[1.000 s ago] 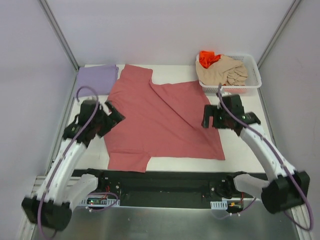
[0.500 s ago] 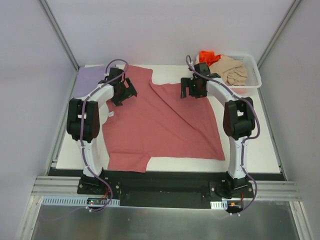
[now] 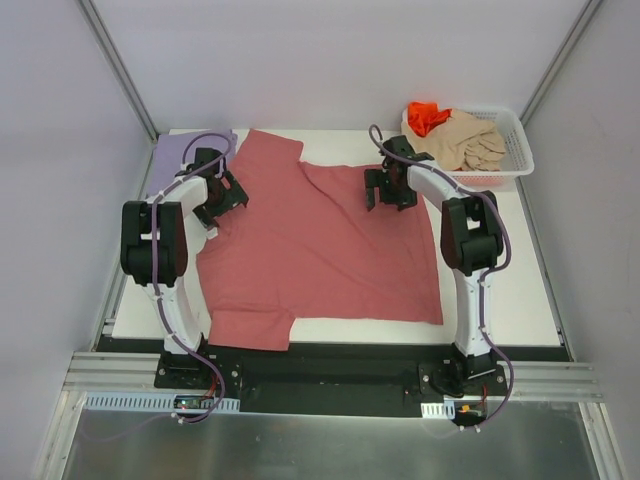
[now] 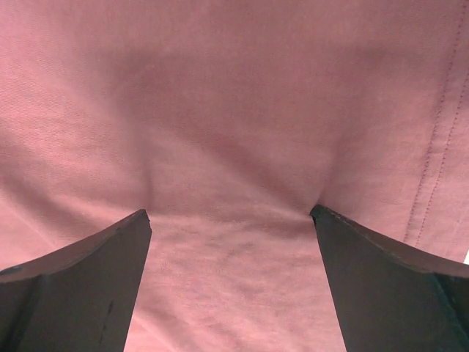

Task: Fold and stack the t-shirts
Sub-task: Flatten out the tshirt

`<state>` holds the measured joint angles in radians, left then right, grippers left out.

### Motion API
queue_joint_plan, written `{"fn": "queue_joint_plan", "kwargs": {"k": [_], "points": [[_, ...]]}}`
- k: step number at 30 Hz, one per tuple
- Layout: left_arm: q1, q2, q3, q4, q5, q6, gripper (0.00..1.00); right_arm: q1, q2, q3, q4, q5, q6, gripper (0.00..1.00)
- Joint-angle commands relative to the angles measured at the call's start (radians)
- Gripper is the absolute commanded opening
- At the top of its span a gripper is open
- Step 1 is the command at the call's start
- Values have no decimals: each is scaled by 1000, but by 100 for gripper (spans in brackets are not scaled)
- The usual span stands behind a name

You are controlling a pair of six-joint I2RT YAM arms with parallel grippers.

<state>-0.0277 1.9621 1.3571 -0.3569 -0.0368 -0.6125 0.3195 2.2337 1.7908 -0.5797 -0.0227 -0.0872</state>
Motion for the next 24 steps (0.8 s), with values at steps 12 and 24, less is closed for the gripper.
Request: {"fn": "queue_joint_plan", "kwargs": {"k": [12,24], "points": [[43,-43,-76,-80,-12,37,99,-158,-17,44,-10,84,95,96],[-11,-273,-56,-82,80,56,99,-59,-250,-85,49,51,-32,96]]}}
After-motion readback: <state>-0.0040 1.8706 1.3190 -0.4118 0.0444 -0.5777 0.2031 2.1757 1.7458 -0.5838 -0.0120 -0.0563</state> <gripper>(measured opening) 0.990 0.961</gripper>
